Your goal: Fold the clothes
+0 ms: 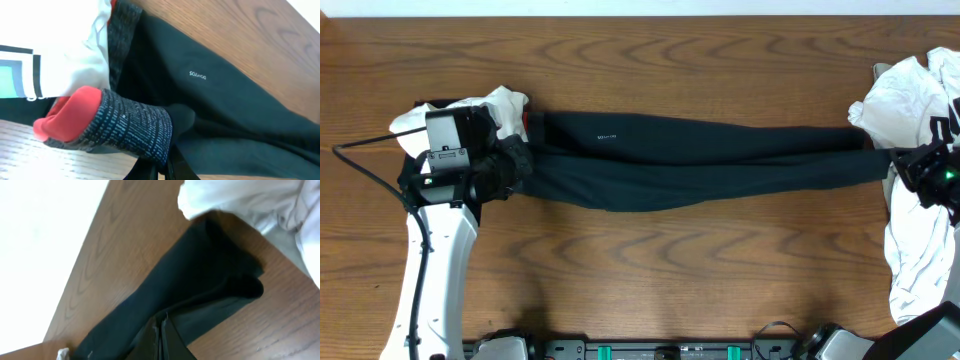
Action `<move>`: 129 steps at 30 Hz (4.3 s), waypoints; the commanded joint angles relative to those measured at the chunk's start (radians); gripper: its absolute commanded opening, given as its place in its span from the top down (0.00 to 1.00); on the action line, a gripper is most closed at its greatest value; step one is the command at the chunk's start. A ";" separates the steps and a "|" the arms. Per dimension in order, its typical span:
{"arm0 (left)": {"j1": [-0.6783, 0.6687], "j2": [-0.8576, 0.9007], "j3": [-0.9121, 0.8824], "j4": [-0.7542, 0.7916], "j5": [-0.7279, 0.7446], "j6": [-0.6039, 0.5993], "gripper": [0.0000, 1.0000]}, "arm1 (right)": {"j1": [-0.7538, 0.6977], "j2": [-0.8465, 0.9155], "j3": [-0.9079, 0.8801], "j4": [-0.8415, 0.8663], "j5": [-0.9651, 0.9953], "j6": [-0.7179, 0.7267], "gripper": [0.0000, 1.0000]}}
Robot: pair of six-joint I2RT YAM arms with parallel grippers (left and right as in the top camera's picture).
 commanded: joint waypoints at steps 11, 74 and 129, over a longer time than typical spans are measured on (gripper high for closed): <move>0.000 -0.026 0.195 -0.236 -0.173 0.198 0.94 | -0.033 -0.039 0.177 -0.293 0.151 -0.094 0.99; -0.110 0.384 0.196 0.246 -0.216 0.227 0.53 | 0.220 0.458 0.179 0.110 0.022 -0.177 0.86; -0.225 0.416 0.214 -0.005 -0.219 0.279 0.51 | 0.060 0.555 0.177 0.103 0.142 -0.425 0.21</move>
